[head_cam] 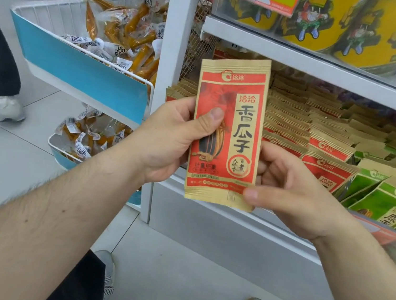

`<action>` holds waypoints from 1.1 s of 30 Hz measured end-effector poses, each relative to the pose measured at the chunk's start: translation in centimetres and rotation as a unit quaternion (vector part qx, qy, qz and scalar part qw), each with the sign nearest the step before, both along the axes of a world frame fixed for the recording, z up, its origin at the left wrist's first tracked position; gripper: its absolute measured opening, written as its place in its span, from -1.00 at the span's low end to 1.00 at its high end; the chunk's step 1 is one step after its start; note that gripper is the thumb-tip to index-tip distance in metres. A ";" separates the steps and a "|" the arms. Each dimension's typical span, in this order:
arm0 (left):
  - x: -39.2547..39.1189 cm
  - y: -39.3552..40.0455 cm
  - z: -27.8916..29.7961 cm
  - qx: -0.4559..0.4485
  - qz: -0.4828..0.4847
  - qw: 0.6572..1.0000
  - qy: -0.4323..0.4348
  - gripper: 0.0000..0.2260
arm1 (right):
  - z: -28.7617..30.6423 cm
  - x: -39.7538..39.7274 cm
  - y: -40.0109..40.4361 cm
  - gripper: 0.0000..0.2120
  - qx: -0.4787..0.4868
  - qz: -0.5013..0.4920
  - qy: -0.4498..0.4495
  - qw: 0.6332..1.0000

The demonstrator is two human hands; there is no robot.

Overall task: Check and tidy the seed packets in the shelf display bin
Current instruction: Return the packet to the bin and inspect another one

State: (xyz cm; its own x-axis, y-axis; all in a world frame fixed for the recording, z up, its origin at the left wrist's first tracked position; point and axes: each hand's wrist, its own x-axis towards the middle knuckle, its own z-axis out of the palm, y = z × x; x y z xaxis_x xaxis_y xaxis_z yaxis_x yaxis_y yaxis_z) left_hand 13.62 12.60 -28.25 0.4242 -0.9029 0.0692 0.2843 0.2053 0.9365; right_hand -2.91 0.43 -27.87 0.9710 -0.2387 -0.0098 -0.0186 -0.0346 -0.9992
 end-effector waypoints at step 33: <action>-1.5 -0.3 -1.6 0.122 -0.123 0.983 -0.063 -0.69 | 0.8 1.0 1.5 -0.74 -0.070 -0.313 -0.016 0.947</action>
State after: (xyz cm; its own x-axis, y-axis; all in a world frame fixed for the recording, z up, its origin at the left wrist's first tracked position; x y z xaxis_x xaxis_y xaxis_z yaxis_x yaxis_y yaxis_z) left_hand 12.15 12.29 -29.87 0.1931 -0.9733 -0.1240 0.1765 -0.0899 0.9802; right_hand -1.91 1.94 -27.04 0.6376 -0.7650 0.0908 -0.0492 -0.1581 -0.9862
